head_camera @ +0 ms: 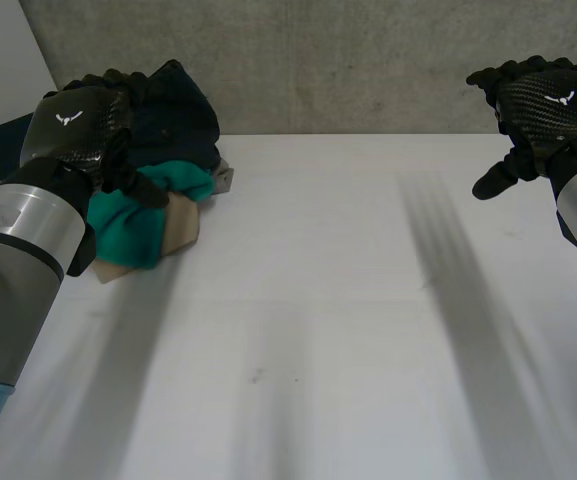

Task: Fold the laundry.

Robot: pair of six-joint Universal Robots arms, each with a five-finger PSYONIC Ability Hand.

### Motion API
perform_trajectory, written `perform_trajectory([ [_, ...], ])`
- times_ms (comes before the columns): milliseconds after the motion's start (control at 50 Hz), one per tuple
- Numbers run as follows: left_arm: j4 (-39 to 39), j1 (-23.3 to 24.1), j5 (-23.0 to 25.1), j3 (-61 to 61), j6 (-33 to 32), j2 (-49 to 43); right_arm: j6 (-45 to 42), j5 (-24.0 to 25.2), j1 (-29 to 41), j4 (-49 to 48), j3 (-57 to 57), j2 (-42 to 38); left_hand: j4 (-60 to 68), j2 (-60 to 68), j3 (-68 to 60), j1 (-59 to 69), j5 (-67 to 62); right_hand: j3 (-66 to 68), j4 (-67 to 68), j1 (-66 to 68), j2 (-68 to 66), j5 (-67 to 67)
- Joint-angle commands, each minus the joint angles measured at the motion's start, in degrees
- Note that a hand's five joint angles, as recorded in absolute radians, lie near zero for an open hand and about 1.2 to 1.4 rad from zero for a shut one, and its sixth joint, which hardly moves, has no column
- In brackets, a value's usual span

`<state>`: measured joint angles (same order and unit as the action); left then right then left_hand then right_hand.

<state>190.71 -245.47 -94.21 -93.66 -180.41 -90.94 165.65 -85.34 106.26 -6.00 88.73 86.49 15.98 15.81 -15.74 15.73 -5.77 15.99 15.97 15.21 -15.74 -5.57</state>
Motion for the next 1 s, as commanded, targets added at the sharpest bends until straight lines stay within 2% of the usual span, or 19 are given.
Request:
perform_trajectory([
  [20,0.0,0.0,0.0,0.8,-0.1,0.1,-0.1,0.0,0.1,0.0,0.0,0.0,-6.0,-5.8,5.7,-5.7,5.8,-6.0,-6.0,-5.2,5.7,5.6],
  [200,1.6,-2.7,0.1,5.0,-0.7,-1.5,-0.2,0.0,0.3,0.0,0.3,0.0,-6.0,-5.8,5.7,-5.7,5.8,-6.0,-6.0,-5.2,5.7,5.6],
  [280,2.0,-4.4,0.0,9.4,-1.3,-7.4,-0.3,0.1,0.5,0.0,0.5,0.0,-6.0,-5.8,5.7,-5.7,5.8,-6.0,-6.0,-5.2,5.7,5.6],
  [340,2.0,-7.5,0.0,13.7,-3.3,-12.9,-0.5,0.1,0.6,0.0,0.7,0.0,-5.9,-5.8,5.7,-5.7,5.7,-6.0,-6.0,-5.2,5.7,5.6],
  [460,2.5,-13.0,0.7,23.3,-11.3,-25.7,-0.6,0.1,0.7,0.0,0.8,-0.2,-5.6,-5.4,5.4,-5.3,5.4,-6.0,-6.0,-5.2,5.7,5.6],
  [600,4.8,-15.1,1.9,33.9,-20.0,-38.2,-0.8,0.2,0.7,0.0,1.0,-2.0,-4.1,-3.9,3.8,-3.8,3.9,-6.0,-6.0,-5.2,5.7,5.6],
  [680,7.7,-16.7,2.2,37.1,-21.5,-41.7,-0.8,0.2,0.8,0.0,1.2,-2.1,5.8,6.0,-6.0,6.1,-6.0,-6.0,-6.0,-5.2,5.7,5.6],
  [700,8.7,-16.8,2.5,37.4,-21.3,-42.0,-0.9,0.2,0.8,-0.1,1.2,-2.1,18.2,18.3,-18.4,18.4,-18.4,-6.0,-6.0,-5.2,5.7,5.6],
  [760,10.2,-16.6,4.4,37.4,-21.3,-42.0,-0.9,0.2,0.7,-0.1,1.2,-2.6,37.4,37.6,-37.6,37.7,-37.6,-6.0,-6.0,-5.2,5.7,5.6],
  [780,11.1,-16.4,6.2,37.3,-21.3,-41.7,-0.9,0.2,0.7,-0.1,1.2,-2.7,52.6,52.8,-52.9,52.9,-52.8,-6.0,-6.0,-5.2,5.7,5.6],
  [800,11.3,-16.3,7.5,37.3,-21.3,-41.7,-0.9,0.2,0.7,-0.1,1.2,-2.8,61.9,62.1,-62.2,62.2,-62.1,-6.0,-6.0,-5.2,5.7,5.6],
  [900,11.4,-15.4,11.9,37.2,-20.2,-40.0,-0.9,0.2,0.6,-0.1,0.8,-2.8,64.0,64.2,-64.3,64.3,-64.2,-6.0,-6.0,-5.2,5.7,5.6],
  [980,10.9,-12.4,12.9,35.0,-14.0,-32.3,-0.9,0.2,0.2,-0.1,0.2,-2.6,64.0,64.2,-64.3,64.3,-64.2,-6.0,-6.0,-5.2,5.7,5.6],
  [1000,11.1,-10.7,13.3,33.2,-9.9,-29.0,-0.9,0.2,0.1,-0.1,0.1,-2.5,64.0,64.2,-64.3,64.3,-64.2,-6.0,-6.0,-5.2,5.7,5.6],
])
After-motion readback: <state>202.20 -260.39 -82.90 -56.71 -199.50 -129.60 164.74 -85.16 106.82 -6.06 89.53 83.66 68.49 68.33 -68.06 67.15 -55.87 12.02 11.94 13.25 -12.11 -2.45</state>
